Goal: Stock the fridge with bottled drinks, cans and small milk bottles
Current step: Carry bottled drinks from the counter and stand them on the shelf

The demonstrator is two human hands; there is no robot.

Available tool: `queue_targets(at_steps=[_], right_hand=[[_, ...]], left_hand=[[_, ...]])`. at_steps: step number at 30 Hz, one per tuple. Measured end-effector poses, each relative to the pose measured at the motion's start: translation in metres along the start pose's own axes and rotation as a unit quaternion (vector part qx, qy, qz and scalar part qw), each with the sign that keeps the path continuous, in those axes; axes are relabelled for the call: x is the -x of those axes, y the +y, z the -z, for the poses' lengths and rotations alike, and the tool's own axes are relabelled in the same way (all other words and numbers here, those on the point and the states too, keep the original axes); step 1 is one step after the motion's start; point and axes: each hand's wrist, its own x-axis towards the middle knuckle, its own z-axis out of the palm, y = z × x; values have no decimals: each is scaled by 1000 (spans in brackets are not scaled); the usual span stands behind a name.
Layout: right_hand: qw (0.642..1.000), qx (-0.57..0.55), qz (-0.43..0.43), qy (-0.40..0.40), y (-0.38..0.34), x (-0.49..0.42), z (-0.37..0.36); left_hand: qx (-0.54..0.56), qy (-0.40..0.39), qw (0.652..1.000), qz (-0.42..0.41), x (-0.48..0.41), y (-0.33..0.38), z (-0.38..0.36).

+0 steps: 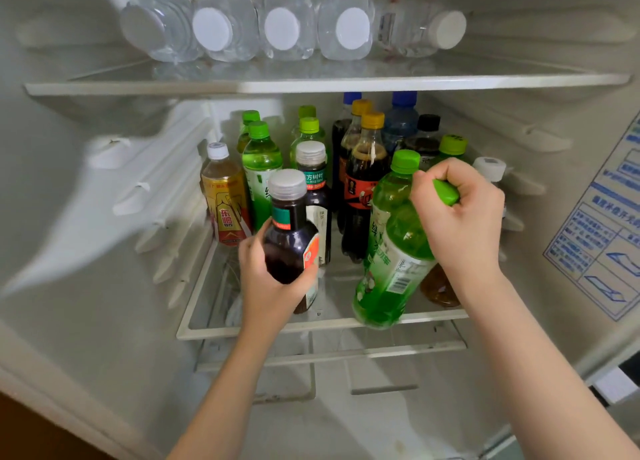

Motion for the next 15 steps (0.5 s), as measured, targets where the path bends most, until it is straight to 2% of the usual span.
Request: queue_targets(at_steps=[2, 4, 7, 9, 12, 15], right_hand=[[1000, -4, -7, 3, 1, -2, 1], [1000, -8, -7, 0, 1, -2, 0], [1000, -12, 6, -15, -3, 1, -4], [999, -21, 16, -25, -6, 3, -6], [999, -28, 25, -35, -9, 4, -8], [998, -29, 24, -44, -12, 6, -10]], left_hand=[[-56, 34, 998, -12, -1, 1, -3], [-60, 24, 998, -3, 0, 2, -2], [84, -58, 994, 44, 2, 4, 3], [109, -88, 989, 58, 3, 2, 10], [48, -94, 993, 54, 3, -1, 15], [-71, -16, 997, 34, 7, 3, 1]])
